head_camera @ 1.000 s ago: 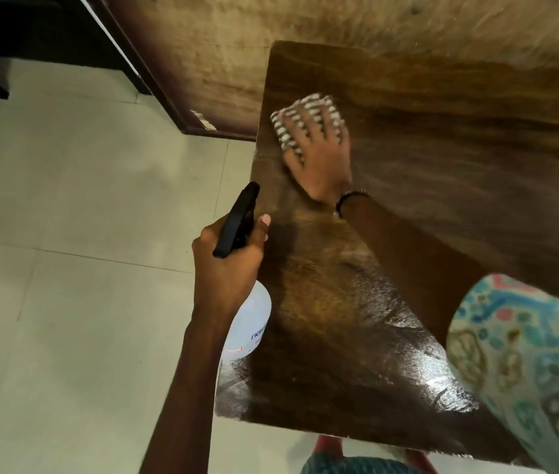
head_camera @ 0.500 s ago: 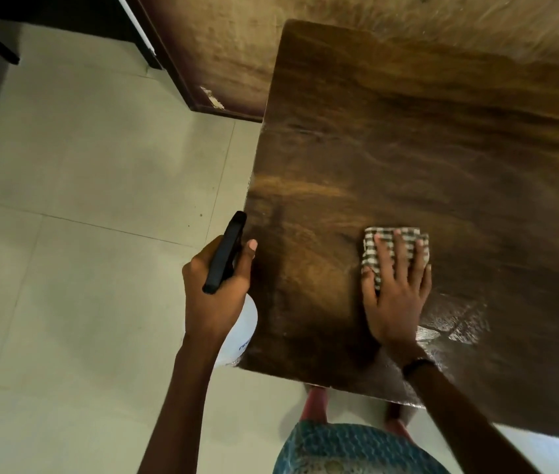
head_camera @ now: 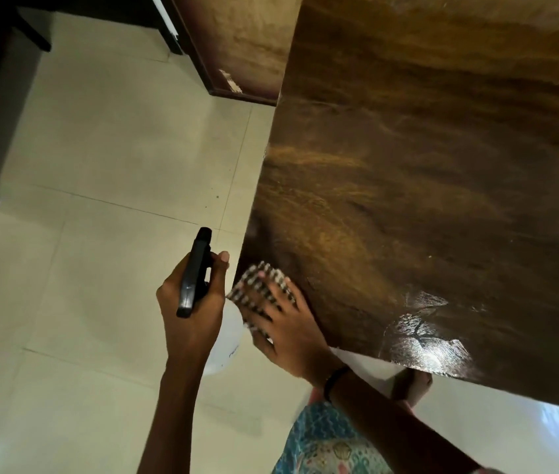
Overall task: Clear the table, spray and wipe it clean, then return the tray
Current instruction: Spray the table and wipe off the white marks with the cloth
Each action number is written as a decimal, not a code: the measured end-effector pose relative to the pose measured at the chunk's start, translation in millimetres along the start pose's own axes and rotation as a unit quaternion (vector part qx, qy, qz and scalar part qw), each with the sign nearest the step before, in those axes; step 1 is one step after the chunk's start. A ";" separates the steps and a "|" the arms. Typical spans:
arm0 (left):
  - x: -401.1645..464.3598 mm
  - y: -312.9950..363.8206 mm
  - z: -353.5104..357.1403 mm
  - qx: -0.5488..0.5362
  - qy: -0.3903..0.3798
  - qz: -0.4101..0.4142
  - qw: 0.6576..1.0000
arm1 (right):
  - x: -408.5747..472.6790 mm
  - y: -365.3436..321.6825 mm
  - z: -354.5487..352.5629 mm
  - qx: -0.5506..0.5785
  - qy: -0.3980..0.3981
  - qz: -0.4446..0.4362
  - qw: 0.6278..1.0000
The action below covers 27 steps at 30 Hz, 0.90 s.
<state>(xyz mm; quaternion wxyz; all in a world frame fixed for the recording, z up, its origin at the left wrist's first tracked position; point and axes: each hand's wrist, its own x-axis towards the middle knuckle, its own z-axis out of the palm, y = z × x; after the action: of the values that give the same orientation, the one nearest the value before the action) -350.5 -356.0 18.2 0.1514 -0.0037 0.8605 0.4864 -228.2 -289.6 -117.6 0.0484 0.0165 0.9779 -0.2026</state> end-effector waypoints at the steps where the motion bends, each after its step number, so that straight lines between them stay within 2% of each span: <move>1: -1.6 2.0 1.9 -0.006 0.002 -0.004 1.000 | -17.3 5.8 1.8 -0.006 -0.005 -0.016 1.000; 3: -4.2 7.1 6.8 -0.014 -0.001 0.011 1.000 | -47.2 23.0 -0.1 -0.013 -0.007 0.011 1.000; 6: -4.8 10.4 14.8 -0.013 -0.002 0.031 0.999 | -73.5 51.0 -15.9 0.012 0.032 0.168 0.985; 9: -3.6 8.0 24.4 -0.031 0.016 0.027 0.999 | -58.9 55.4 -25.3 0.044 0.085 0.312 0.945; 12: -3.5 4.3 34.0 -0.041 0.029 0.068 0.996 | -15.0 34.5 -20.4 0.051 0.116 0.415 0.901; 13: -3.3 2.6 36.4 -0.043 0.032 0.092 0.994 | -4.1 26.8 -18.3 0.057 0.112 0.418 0.899; 15: -4.2 0.8 40.7 -0.050 0.023 0.126 0.990 | -1.1 13.5 -9.5 0.048 0.098 0.375 0.921; 18: -7.8 1.5 44.1 -0.086 0.013 0.137 0.987 | -24.4 -1.0 -3.1 0.031 0.087 0.321 0.943; 21: -14.3 1.5 48.1 -0.110 0.015 0.120 0.987 | -29.5 -10.8 -0.7 0.047 0.085 0.358 0.929; 27: -16.5 -4.5 44.8 -0.120 -0.009 0.130 0.984 | 6.9 -25.6 -3.5 0.097 0.129 0.444 0.881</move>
<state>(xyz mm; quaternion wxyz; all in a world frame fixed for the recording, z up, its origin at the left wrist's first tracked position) -322.6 -323.2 -2.8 0.0927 0.0944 0.7878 0.6015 -236.7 -311.6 -105.0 0.0046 0.4797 0.8411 -0.2497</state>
